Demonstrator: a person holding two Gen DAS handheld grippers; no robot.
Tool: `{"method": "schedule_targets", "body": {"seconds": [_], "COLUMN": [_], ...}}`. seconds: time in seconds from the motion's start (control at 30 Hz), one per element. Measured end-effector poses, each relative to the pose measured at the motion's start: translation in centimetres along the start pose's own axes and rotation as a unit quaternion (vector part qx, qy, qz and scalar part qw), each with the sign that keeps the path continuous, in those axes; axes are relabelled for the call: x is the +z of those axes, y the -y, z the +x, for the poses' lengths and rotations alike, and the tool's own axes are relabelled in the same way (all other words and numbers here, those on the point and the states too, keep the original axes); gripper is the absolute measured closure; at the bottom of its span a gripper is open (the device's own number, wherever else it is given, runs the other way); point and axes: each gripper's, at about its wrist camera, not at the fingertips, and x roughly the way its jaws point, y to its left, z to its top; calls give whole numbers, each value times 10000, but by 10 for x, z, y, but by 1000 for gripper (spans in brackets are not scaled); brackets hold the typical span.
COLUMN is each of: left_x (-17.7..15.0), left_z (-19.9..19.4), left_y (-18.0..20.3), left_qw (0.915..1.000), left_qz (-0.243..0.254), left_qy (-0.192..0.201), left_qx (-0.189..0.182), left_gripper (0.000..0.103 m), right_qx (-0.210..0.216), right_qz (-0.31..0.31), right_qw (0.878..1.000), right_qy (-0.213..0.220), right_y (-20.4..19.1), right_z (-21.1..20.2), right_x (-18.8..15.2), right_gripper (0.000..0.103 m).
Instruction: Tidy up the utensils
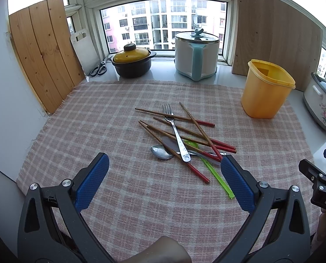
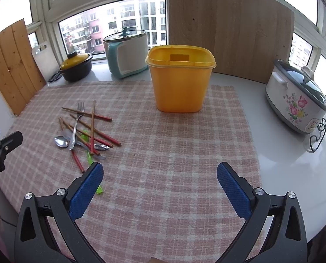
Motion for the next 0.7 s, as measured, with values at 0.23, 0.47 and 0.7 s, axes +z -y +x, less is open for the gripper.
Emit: {"method": "schedule_targets", "body": {"seconds": [0.23,0.47,0.7], "left_x": [0,0,-1], "left_z": [0,0,0], "left_y": [0,0,1], "left_qw": [10000,10000,10000], "left_qz": [-6,-7,-12], "left_qy": [-2,-11,-22], "left_qx": [5,-1,11], "left_gripper": [0,0,0], "right_qx": [-7,-4,-19], "right_qz": [14,14,9], "right_qw": [10000,10000,10000], "right_qy": [-28,-37,-77], "right_y": [1,1,0], "right_z": [3,5,9], "right_x": [1,2,5], "right_gripper": [1,1,1]}}
